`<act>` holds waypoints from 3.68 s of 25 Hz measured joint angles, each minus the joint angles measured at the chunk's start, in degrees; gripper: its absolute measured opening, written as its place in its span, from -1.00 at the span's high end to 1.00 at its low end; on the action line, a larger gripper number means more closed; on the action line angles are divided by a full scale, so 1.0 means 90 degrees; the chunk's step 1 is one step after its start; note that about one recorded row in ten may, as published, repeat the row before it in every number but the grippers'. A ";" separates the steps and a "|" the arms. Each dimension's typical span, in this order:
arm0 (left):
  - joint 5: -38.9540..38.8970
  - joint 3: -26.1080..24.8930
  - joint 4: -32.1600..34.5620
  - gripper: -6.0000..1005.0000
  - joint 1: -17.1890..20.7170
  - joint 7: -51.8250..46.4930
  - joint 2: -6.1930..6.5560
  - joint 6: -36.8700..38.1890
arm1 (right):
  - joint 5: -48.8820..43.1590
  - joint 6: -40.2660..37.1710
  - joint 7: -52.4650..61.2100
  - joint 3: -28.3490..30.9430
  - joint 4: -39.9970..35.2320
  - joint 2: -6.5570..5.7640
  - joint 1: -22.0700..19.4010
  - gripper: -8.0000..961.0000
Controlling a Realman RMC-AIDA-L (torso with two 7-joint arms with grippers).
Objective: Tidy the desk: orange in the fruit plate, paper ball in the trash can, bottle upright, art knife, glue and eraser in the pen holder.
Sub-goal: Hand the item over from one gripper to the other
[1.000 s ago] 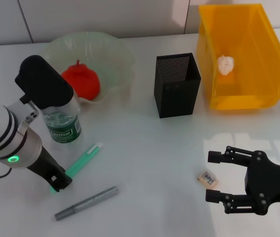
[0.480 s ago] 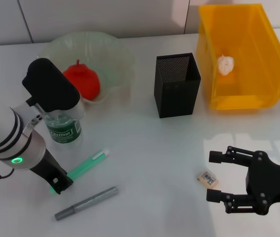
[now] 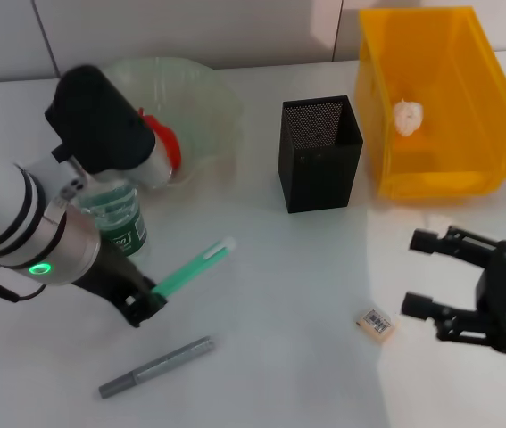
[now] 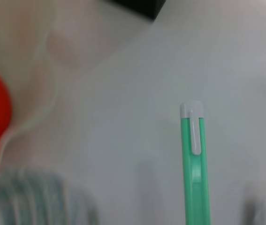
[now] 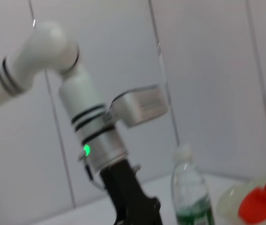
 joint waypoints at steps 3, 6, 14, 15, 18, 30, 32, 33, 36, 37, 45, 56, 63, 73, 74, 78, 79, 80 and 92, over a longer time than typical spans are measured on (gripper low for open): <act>-0.0826 -0.0299 0.0535 0.63 0.0347 0.0438 0.0021 -0.0184 | 0.0002 -0.0487 -0.0036 0.0657 0.0081 -0.0013 -0.0003 -0.74; -0.1787 -0.0576 0.0696 0.63 0.0798 0.1355 0.0030 -0.0652 | 0.0004 -0.0780 -0.0047 0.1003 0.0096 -0.0027 -0.0015 -0.74; -0.5567 -0.1526 -0.0981 0.63 0.1565 0.5456 0.0058 -0.0883 | 0.0066 -0.1386 -0.0024 0.1141 0.0116 -0.0101 0.0163 -0.74; -0.5969 -0.1653 -0.1402 0.63 0.1554 0.5969 0.0061 -0.0730 | 0.0066 -0.1386 -0.0024 0.1141 0.0116 -0.0101 0.0163 -0.74; -0.6730 -0.2221 -0.2988 0.62 0.1252 0.7360 0.0070 0.0236 | 0.0119 -0.1399 -0.0037 0.1119 0.0219 -0.0096 0.0289 -0.74; -0.6527 -0.2388 -0.3869 0.62 0.0739 0.8097 0.0072 0.0864 | -0.0044 -0.1384 0.0047 0.0428 0.0589 -0.0095 0.1061 -0.74; -0.6438 -0.2390 -0.3916 0.62 0.0670 0.8208 0.0064 0.0818 | -0.0046 -0.1344 0.0060 0.0322 0.0613 -0.0042 0.1187 -0.74; -0.6424 -0.2389 -0.3920 0.62 0.0662 0.8239 0.0062 0.0811 | -0.0046 -0.1344 0.0060 0.0322 0.0613 -0.0042 0.1187 -0.74; -0.6409 -0.2376 -0.3926 0.63 0.0630 0.8309 0.0056 0.0783 | -0.0049 -0.1320 0.0062 0.0311 0.0704 -0.0021 0.1304 -0.74; -0.6409 -0.2371 -0.3927 0.63 0.0626 0.8316 0.0056 0.0779 | -0.0051 -0.1318 0.0063 0.0274 0.0783 -0.0020 0.1376 -0.74; -0.6411 -0.2309 -0.3956 0.62 0.0588 0.8418 0.0054 0.0782 | -0.0056 -0.1108 0.0196 0.0008 0.0889 -0.0008 0.1576 -0.74; -0.6419 -0.2314 -0.4095 0.63 0.0537 0.8442 0.0055 0.0834 | -0.0056 -0.0843 0.0406 -0.0273 0.0892 -0.0017 0.1693 -0.64; -0.6422 -0.2316 -0.4105 0.63 0.0543 0.8442 0.0065 0.0854 | -0.0056 -0.0858 0.0410 -0.0406 0.0898 -0.0015 0.1725 -0.14; -0.6425 -0.2288 -0.4108 0.63 0.0561 0.8407 0.0061 0.0894 | -0.0054 -0.0871 0.0410 -0.0447 0.0912 0.0000 0.1791 0.45; -0.6429 -0.2293 -0.4112 0.63 0.0573 0.8401 0.0058 0.0895 | -0.0054 -0.0871 0.0399 -0.0447 0.0916 0.0000 0.1794 0.46; -0.6458 -0.2317 -0.4232 0.63 0.0564 0.8405 0.0055 0.0882 | -0.0038 -0.0872 0.0341 -0.0448 0.0955 0.0003 0.1778 0.49; -0.6461 -0.2324 -0.4273 0.63 0.0552 0.8402 0.0054 0.0878 | -0.0035 -0.0874 0.0335 -0.0448 0.0958 0.0005 0.1770 0.50; -0.6467 -0.2332 -0.4319 0.62 0.0541 0.8399 0.0054 0.0875 | -0.0034 -0.0875 0.0329 -0.0448 0.0962 0.0008 0.1762 0.51; -0.6477 -0.2321 -0.4427 0.27 0.0574 0.8435 0.0042 0.1042 | 0.0130 -0.0912 0.0263 -0.0337 0.1051 0.0009 0.1617 0.59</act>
